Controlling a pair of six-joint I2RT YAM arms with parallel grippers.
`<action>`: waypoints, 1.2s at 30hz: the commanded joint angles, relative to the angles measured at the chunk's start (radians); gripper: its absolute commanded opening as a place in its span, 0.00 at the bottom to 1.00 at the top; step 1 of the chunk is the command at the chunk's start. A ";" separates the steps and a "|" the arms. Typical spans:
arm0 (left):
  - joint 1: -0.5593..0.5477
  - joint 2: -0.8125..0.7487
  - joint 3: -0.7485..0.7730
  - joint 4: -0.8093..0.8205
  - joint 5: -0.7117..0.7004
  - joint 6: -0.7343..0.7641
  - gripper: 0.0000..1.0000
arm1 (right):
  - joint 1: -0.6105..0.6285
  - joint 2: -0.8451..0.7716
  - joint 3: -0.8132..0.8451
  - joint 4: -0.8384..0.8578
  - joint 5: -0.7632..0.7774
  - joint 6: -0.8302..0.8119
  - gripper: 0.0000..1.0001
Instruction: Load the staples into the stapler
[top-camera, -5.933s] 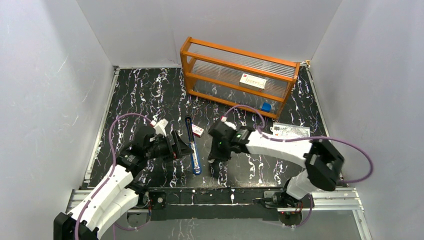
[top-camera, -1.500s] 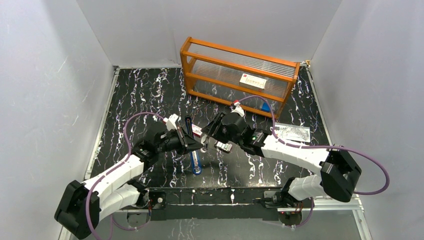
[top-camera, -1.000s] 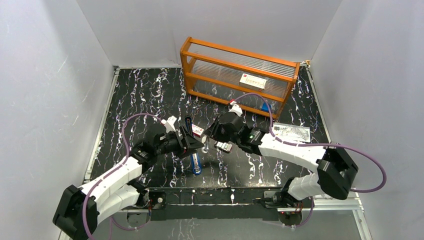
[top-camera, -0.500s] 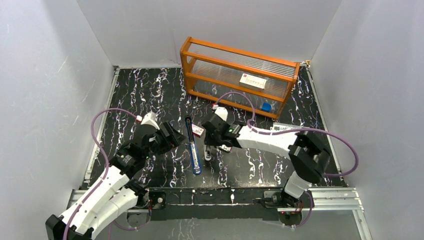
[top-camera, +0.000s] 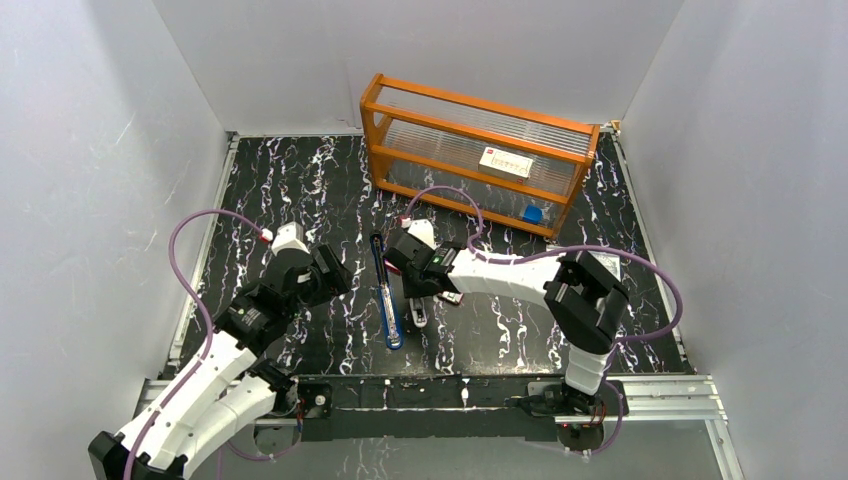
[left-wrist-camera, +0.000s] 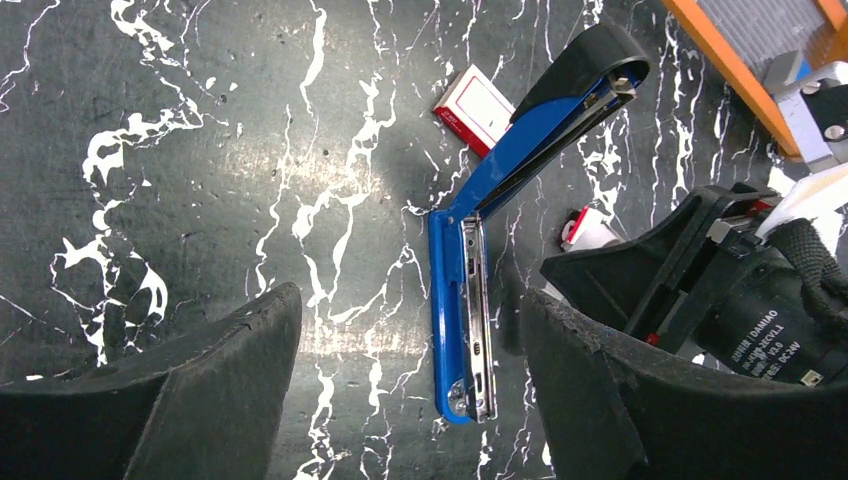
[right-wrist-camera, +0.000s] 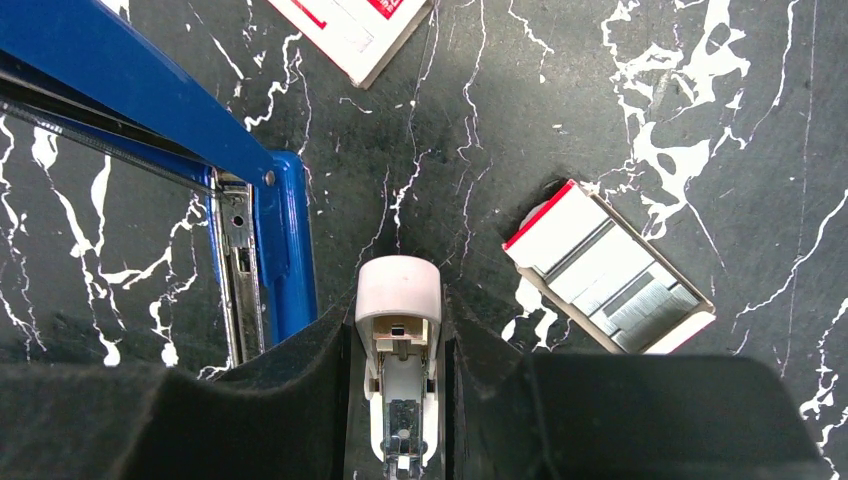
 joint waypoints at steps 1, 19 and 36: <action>0.002 0.004 -0.010 -0.008 -0.039 0.011 0.77 | 0.006 0.023 0.047 -0.010 -0.005 -0.047 0.27; 0.002 0.070 -0.006 0.018 -0.006 0.034 0.77 | 0.015 0.067 0.066 -0.032 -0.001 -0.069 0.36; 0.002 0.071 -0.014 0.024 0.007 0.032 0.77 | 0.032 0.034 0.044 -0.044 0.040 -0.014 0.51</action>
